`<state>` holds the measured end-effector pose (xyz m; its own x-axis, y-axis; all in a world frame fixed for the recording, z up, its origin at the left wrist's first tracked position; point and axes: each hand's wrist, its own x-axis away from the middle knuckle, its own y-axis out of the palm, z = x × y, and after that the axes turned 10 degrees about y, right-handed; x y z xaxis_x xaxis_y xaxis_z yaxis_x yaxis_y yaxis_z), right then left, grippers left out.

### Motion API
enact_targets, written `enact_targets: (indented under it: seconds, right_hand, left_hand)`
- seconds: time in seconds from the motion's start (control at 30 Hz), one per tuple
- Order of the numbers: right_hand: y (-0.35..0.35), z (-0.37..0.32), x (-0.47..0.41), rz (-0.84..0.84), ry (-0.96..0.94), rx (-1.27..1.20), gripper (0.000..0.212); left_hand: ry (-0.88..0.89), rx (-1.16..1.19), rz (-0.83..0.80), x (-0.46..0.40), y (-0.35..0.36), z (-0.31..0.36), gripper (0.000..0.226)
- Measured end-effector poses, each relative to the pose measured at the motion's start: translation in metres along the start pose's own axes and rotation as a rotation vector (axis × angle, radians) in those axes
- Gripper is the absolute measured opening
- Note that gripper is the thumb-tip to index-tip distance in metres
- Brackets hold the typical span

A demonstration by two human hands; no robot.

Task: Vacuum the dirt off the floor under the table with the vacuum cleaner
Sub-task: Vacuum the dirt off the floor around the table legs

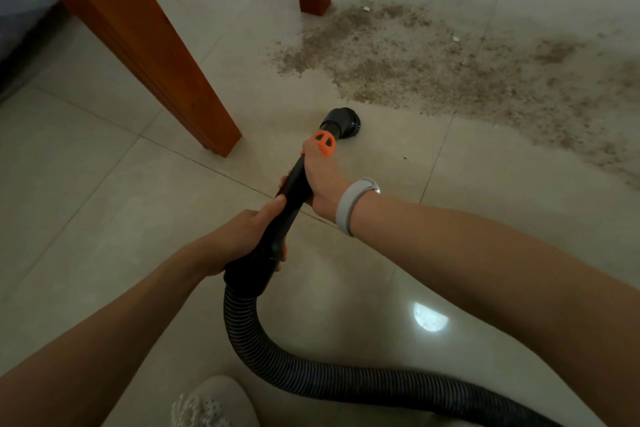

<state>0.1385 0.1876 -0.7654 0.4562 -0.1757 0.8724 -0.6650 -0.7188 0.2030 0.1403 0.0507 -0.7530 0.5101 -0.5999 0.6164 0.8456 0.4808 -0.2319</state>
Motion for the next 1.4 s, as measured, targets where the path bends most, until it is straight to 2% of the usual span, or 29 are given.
enact_targets:
  seconds: [0.37,0.53,0.7,0.97,1.1,1.2,1.3,1.4]
  right_hand:
    - [-0.054,0.053,0.007,0.187,-0.074,-0.069,0.027]
    - [-0.069,0.054,0.012,0.185,-0.076,-0.090,0.025]
    - [-0.060,0.032,0.005,0.041,0.000,-0.039,0.019]
    - [-0.006,-0.015,-0.017,-0.131,0.086,0.138,0.026]
    - [0.008,-0.020,-0.032,-0.148,0.078,0.160,0.032]
    - [0.013,-0.028,-0.032,-0.179,0.042,0.076,0.026]
    - [0.017,-0.039,-0.038,-0.122,-0.017,0.059,0.027]
    - [0.016,-0.050,-0.045,-0.052,-0.054,0.060,0.034]
  left_hand:
    - [0.042,-0.166,-0.214,0.009,0.027,-0.005,0.067]
    - [0.056,-0.194,-0.237,0.004,0.032,-0.005,0.068]
    - [0.078,-0.132,-0.084,0.001,0.033,-0.008,0.064]
    - [0.036,0.049,0.232,-0.010,0.023,-0.006,0.069]
    - [0.000,0.057,0.308,-0.021,0.020,-0.008,0.072]
    - [-0.022,0.107,0.294,-0.031,0.012,-0.004,0.074]
    - [-0.013,0.140,0.291,-0.043,0.010,0.006,0.072]
    - [0.030,0.160,0.339,-0.052,0.016,0.014,0.061]
